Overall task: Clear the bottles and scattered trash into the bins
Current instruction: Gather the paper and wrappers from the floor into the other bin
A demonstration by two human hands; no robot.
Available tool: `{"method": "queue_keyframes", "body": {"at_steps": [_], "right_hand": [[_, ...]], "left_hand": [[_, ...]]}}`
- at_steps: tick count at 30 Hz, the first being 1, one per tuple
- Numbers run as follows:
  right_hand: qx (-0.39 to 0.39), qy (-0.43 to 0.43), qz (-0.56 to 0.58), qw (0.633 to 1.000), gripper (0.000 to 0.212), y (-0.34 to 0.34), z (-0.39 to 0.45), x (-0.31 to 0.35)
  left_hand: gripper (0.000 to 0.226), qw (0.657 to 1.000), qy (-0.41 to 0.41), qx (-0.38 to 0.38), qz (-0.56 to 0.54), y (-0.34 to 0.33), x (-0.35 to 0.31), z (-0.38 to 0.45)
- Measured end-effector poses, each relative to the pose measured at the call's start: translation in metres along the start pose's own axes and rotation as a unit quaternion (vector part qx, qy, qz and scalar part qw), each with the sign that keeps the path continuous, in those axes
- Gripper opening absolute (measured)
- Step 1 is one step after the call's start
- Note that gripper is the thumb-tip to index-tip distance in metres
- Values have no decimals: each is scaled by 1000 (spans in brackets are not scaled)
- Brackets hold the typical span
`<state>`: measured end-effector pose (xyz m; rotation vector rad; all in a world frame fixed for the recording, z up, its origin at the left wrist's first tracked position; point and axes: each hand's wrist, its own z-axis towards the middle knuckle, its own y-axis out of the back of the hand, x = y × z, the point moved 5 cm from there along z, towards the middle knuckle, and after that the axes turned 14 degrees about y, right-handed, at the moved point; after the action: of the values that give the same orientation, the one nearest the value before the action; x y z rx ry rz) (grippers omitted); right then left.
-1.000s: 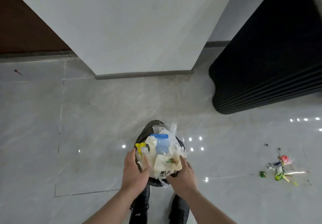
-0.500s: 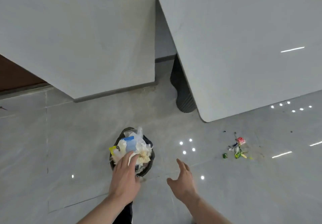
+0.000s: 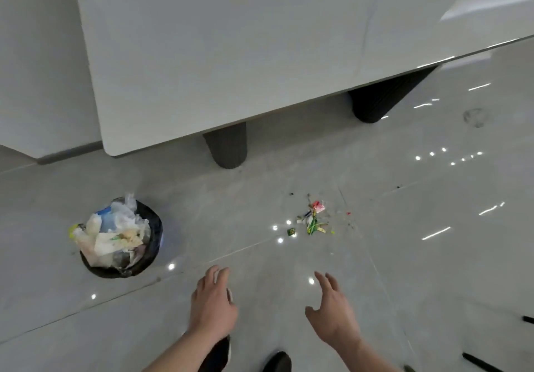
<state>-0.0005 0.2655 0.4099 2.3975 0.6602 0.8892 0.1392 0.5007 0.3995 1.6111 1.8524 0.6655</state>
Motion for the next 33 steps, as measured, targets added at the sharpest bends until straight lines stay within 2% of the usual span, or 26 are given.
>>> {"method": "queue_keyframes", "body": {"at_steps": [3, 8, 13, 16, 19, 24, 30, 33], "right_hand": [[0, -28, -11, 1000, 86, 30, 7, -51], [-20, -19, -16, 999, 88, 69, 54, -106], [-2, 3, -37, 999, 89, 96, 117, -153], [19, 45, -52, 997, 91, 101, 162, -180], [45, 94, -82, 991, 90, 100, 210, -210], [58, 120, -117, 984, 92, 85, 270, -266], [43, 161, -142, 976, 96, 52, 345, -309], [39, 185, -165, 968, 97, 29, 386, -321]], "left_hand": [[69, 999, -9, 29, -11, -26, -39, -6], [66, 999, -16, 47, -3, -61, -99, 31], [64, 999, 11, 44, -7, -104, -153, 67], [63, 998, 39, 31, -22, -135, -183, 85], [63, 997, 64, 6, -43, -171, -209, 105], [65, 994, 85, -6, -62, -249, -235, 141], [72, 997, 42, -32, -61, -322, -258, 207], [73, 994, 56, -47, -82, -351, -257, 240]]}}
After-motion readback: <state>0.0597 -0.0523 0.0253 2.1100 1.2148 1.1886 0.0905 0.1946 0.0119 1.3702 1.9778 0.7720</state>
